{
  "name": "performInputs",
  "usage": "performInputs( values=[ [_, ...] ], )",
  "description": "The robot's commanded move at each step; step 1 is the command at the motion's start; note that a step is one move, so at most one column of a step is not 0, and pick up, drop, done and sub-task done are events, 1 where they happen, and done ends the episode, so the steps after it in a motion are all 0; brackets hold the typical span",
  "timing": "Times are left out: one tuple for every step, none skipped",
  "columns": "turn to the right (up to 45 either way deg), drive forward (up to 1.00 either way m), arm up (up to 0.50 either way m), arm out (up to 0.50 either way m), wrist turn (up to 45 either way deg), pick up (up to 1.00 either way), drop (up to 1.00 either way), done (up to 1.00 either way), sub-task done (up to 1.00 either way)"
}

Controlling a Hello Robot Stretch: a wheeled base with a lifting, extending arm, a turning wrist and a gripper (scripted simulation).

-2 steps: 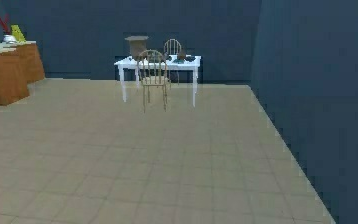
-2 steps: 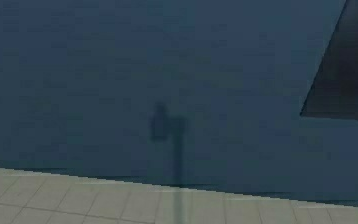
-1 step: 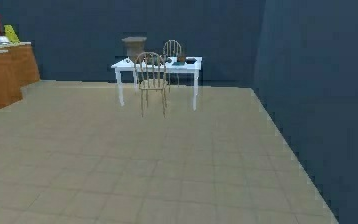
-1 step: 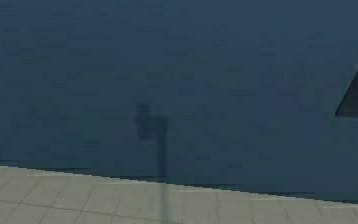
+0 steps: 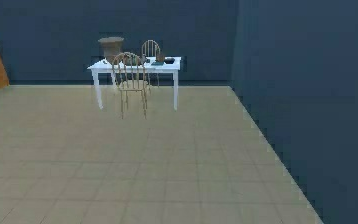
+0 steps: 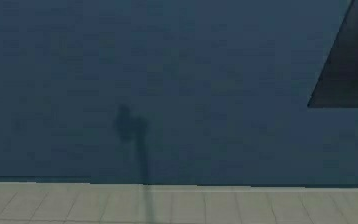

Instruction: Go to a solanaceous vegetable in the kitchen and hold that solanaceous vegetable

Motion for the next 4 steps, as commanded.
performInputs(
  values=[
    [0.0, 1.00, 0.00, 0.00, 0.0, 0.00, 0.00, 0.00, 0.00],
    [0.0, 1.00, 0.00, 0.00, 0.0, 0.00, 0.00, 0.00, 0.00],
    [6.0, 0.00, 0.00, 0.00, 0.0, 0.00, 0.00, 0.00, 0.00],
    [0.0, 0.50, 0.00, 0.00, 0.0, 0.00, 0.00, 0.00, 0.00]
  ],
)
